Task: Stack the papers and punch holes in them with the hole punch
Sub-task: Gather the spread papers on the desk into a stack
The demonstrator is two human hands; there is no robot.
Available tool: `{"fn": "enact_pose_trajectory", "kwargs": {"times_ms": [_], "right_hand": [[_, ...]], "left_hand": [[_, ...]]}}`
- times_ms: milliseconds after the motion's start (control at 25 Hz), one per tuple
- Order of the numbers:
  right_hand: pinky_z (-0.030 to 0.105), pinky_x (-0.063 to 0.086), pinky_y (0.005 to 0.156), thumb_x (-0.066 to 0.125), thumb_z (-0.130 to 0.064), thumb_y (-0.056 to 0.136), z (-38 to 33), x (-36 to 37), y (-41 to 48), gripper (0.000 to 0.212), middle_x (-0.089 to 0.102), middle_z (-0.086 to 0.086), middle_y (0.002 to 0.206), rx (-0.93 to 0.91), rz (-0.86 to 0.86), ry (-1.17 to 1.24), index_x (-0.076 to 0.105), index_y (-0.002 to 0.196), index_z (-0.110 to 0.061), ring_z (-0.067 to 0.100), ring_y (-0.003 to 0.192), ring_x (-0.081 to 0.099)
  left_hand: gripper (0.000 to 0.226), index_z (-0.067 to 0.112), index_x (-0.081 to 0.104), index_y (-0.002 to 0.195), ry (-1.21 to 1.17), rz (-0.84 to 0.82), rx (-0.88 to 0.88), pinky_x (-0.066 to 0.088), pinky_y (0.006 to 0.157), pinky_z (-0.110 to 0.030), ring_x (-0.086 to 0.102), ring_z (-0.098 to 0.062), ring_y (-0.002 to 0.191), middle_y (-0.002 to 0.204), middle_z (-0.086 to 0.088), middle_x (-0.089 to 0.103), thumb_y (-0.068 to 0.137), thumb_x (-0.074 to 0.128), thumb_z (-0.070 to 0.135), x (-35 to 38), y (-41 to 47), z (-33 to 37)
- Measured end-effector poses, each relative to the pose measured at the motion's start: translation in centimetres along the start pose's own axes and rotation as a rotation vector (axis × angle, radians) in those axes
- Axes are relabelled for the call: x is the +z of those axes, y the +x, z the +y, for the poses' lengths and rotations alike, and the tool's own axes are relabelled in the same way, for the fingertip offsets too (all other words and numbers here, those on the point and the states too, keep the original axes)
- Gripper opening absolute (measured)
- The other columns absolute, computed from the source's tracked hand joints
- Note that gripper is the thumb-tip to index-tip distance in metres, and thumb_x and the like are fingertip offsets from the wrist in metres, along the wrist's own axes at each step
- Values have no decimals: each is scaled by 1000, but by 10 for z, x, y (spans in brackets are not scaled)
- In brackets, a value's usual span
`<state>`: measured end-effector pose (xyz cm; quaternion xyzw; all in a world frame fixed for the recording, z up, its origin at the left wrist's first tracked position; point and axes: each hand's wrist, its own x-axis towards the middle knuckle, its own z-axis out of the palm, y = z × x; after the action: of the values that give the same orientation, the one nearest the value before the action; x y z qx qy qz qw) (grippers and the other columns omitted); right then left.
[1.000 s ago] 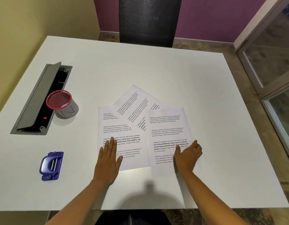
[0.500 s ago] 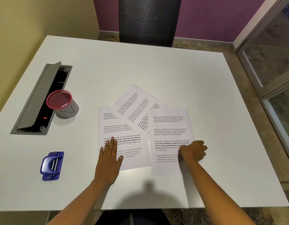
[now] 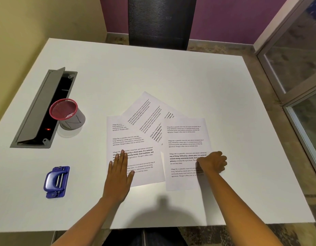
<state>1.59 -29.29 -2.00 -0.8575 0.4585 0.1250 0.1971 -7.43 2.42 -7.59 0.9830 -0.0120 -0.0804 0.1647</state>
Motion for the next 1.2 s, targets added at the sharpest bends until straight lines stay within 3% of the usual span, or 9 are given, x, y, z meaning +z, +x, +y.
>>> {"fn": "enact_pose_trajectory", "kwargs": {"times_ms": [240, 360, 520, 640, 720, 920, 1080, 1200], "right_hand": [[41, 41, 92, 76, -16, 68, -1, -3, 6, 59, 56, 17, 121, 16, -30, -26, 46, 117, -1, 34, 121, 41], [42, 44, 90, 73, -13, 71, 2, -3, 3, 40, 56, 18, 117, -31, 7, -31, 60, 108, -4, 36, 116, 46], [43, 53, 79, 65, -7, 84, 6, -16, -11, 19, 61, 21, 106, -266, 165, 186, 63, 102, 0, 38, 94, 62], [27, 37, 55, 57, 5, 86, -6, -44, -27, 11, 62, 16, 88, -520, 303, 238, 62, 89, -3, 28, 74, 55], [23, 29, 47, 55, 12, 80, -21, -63, -32, 22, 58, 7, 74, -654, 330, 253, 55, 74, -10, 21, 63, 47], [5, 35, 46, 62, -1, 86, -90, -91, -25, 13, 47, -10, 58, -807, 14, 260, 57, 74, -6, 0, 53, 41], [17, 33, 50, 63, 0, 83, -146, -59, 4, 32, 47, -8, 57, -846, -187, 108, 46, 60, -15, 13, 63, 52], [27, 38, 61, 63, 1, 80, -172, -25, 24, 18, 60, 6, 70, -837, -265, -24, 55, 68, -9, 19, 73, 55]], "left_hand": [[72, 9, 11, 152, -21, -12, 0, -10, 118, -28, 3, -18, 149, 162, -3, 7, 96, 7, 53, -2, 1, 2], [72, 9, 7, 153, -51, 7, -9, -11, 118, -29, 0, -18, 149, 161, 1, -1, 94, 16, 51, -2, 1, 4], [74, 13, 2, 153, -144, 0, -53, -7, 120, -35, -7, -18, 149, 161, 5, -7, 91, 26, 48, -4, 2, 10], [76, 13, 7, 153, -236, 20, -111, -9, 119, -34, -10, -14, 148, 161, 4, -4, 90, 39, 41, -12, 4, 17], [77, 13, 6, 153, -253, 41, -122, -11, 119, -32, -12, -13, 148, 162, 3, -5, 92, 45, 38, -17, 7, 21], [82, 10, 4, 153, -182, 8, -90, -9, 120, -36, -13, -19, 148, 161, -1, -11, 92, 54, 33, -26, 28, 23], [79, 10, 1, 153, -70, -57, -47, -16, 118, -31, -18, -19, 147, 159, 0, -18, 92, 39, 43, -25, 38, 18], [82, 15, -4, 153, -76, -76, -44, -17, 117, -30, -21, -17, 146, 159, 1, -20, 87, 24, 53, -22, 41, 16]]}}
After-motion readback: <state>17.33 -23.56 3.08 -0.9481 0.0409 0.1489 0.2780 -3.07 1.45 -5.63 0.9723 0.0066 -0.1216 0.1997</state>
